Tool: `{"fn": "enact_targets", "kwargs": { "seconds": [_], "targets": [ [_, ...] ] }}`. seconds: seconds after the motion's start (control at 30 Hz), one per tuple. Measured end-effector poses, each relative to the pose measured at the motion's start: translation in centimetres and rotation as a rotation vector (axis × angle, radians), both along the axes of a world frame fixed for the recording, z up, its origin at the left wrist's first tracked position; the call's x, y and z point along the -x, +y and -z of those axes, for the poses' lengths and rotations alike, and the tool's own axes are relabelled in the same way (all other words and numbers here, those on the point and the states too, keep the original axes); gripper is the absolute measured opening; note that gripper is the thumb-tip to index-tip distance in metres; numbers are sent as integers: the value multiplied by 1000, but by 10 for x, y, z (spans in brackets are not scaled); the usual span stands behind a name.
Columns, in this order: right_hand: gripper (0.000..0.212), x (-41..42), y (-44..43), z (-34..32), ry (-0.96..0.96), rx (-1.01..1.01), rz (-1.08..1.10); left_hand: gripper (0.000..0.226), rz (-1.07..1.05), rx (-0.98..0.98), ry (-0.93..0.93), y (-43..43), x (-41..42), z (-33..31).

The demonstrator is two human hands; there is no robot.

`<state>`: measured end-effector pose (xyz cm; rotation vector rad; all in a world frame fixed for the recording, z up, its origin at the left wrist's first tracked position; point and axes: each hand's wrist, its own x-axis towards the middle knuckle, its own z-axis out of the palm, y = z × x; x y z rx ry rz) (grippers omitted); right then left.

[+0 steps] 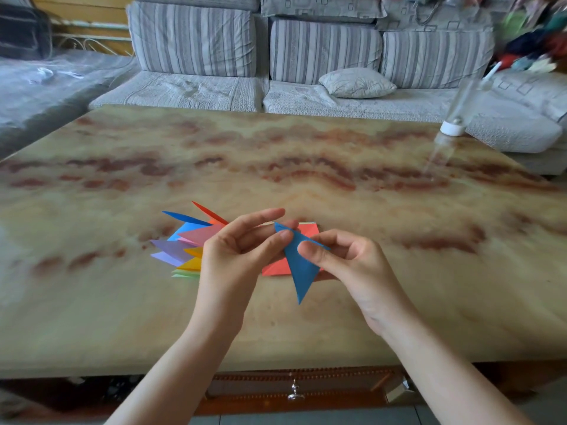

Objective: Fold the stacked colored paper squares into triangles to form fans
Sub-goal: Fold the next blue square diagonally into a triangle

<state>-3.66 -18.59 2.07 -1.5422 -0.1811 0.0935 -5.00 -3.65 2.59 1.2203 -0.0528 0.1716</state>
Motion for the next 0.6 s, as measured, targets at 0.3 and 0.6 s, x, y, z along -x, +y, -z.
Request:
{"fn": "enact_targets", "kwargs": {
  "seconds": [0.3,0.6],
  "targets": [
    [6,1,2,-2,-43,-45,61,28,-24,5,21,-3,1,0],
    [5,2,3,-3,-53,-90,64,20,-29,41,54,-4,3,-3]
  ]
}}
